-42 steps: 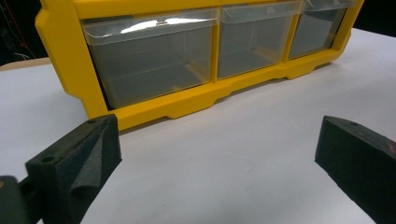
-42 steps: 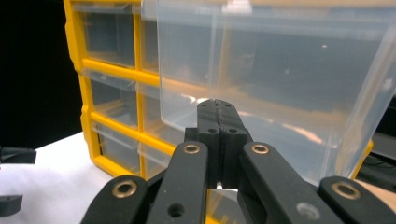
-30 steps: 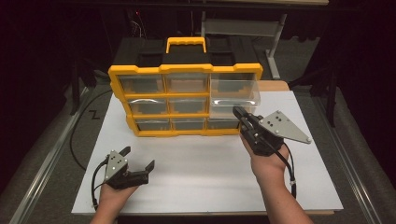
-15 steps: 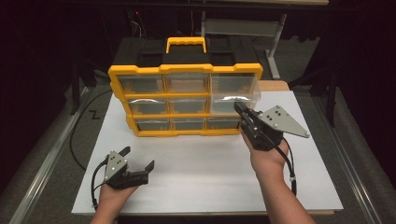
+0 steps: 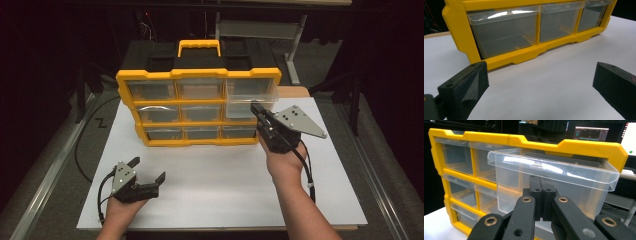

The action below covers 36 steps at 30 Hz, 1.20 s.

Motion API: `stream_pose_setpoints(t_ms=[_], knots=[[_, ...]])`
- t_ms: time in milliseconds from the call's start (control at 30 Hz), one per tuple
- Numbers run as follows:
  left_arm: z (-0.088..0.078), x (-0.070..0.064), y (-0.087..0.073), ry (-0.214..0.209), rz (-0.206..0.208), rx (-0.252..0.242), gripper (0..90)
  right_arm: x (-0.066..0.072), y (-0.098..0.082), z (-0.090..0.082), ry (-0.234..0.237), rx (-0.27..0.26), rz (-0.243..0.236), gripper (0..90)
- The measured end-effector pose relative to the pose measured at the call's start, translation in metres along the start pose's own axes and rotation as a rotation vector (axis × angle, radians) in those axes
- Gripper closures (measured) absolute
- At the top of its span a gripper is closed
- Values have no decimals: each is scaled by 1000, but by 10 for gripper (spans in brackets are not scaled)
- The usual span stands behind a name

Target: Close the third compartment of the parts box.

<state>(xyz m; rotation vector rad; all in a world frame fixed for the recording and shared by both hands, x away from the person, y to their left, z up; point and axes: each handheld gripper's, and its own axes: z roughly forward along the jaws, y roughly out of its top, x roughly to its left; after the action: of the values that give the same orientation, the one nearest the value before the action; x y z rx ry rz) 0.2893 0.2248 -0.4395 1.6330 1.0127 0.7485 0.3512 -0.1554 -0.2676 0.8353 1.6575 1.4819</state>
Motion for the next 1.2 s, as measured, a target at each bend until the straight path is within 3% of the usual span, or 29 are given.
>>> stream_pose_setpoints(t_ms=[1200], knots=[[1,2,0,-14,-6,4,6,-17,7,48,-83,48,-5,900]])
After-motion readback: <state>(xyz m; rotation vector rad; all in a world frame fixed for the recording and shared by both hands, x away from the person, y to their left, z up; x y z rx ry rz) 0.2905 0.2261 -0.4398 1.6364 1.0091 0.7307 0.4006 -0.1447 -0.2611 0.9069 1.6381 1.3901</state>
